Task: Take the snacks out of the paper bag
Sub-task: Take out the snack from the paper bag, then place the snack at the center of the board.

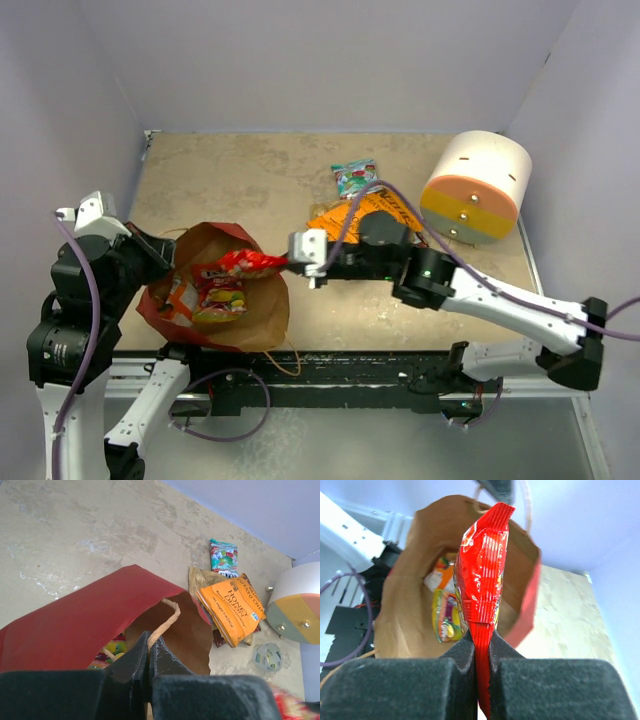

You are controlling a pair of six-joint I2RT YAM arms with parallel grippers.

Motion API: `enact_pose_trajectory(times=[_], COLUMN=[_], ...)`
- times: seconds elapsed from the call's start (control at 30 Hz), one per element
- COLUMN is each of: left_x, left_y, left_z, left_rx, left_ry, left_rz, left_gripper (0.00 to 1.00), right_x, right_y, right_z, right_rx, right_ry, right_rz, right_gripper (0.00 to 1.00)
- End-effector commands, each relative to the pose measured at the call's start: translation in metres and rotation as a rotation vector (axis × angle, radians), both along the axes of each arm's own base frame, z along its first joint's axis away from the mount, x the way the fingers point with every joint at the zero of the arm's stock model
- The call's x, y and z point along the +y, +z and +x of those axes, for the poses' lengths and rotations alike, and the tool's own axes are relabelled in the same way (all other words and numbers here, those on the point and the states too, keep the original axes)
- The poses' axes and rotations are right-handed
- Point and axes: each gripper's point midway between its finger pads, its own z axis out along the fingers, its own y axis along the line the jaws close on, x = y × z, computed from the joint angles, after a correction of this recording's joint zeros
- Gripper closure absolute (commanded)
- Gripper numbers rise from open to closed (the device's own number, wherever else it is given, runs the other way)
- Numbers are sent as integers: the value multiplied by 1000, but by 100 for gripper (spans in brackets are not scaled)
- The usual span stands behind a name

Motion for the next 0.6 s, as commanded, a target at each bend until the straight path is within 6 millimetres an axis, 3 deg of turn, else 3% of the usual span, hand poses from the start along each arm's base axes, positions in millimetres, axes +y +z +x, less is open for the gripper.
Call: enact_pose_trajectory(times=[0.0,0.17,0.3,0.4,0.57], left_x=[1,3,-1,-5,-9], left_y=[1,1,3,4,6], left_z=[4,1,-1,-1,-1], left_rx=[-18,-14,-13,-10,-2], left_ry=[27,30,4,-8,-22], left_rz=[-30,-17,-21,-42,-64], left_gripper=[100,100,100,100,100], right_x=[-46,-98,-141,-156,-155], right_y=[53,45,29,1,-37], right_z=[30,108,185,240,300], right_rx=[19,121,291,419,546], right_ry=[-196,-606,-989,-1145,-1190], right_rz=[193,267,349,344,270], right_gripper=[100,100,100,100,100])
